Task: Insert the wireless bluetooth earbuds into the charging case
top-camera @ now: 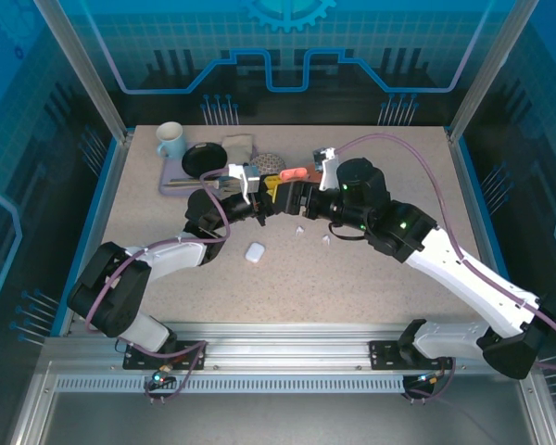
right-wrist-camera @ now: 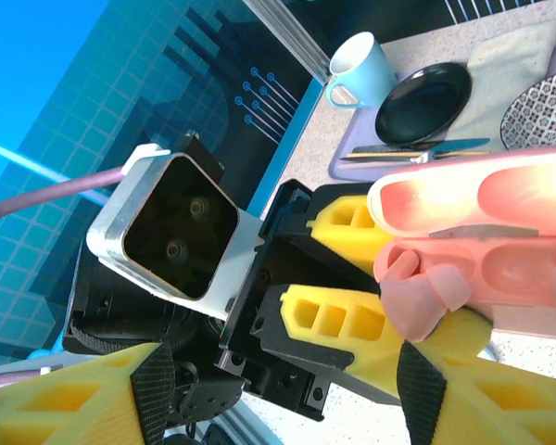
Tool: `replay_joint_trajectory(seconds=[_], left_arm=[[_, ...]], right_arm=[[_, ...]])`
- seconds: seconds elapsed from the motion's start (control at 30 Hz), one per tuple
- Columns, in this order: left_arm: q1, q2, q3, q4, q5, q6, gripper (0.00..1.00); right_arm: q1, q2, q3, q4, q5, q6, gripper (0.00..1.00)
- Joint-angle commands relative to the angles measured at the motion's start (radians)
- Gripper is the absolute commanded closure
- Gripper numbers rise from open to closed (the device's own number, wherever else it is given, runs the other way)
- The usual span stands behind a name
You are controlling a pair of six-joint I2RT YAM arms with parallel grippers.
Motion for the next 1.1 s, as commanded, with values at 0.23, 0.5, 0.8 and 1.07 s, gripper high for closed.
replay_joint_trajectory(seconds=[0.23,0.5,0.8,1.07], left_arm=[[-0.003,-0.014,0.010,0.031,0.001,0.009,1.00],[-0.004,-0.020,0.003,0.036,0.002,0.006,1.00],[-0.003,-0.031,-0.003,0.032,0.000,0.018,1.00],[-0.004,-0.037,-0.005,0.030,0.000,0.017,1.00]], right_arm=[[-0.008,0.030,0.059,-0.025,-0.010,-0.013,0.33],[-0.046,0.067,0.101,-0.031,-0.017,-0.033,0.33],[-0.079,-0.035,0.098,-0.086,0.062,-0.052,0.34],[-0.119,-0.078,0.033,-0.111,0.099,-0.033,0.33]])
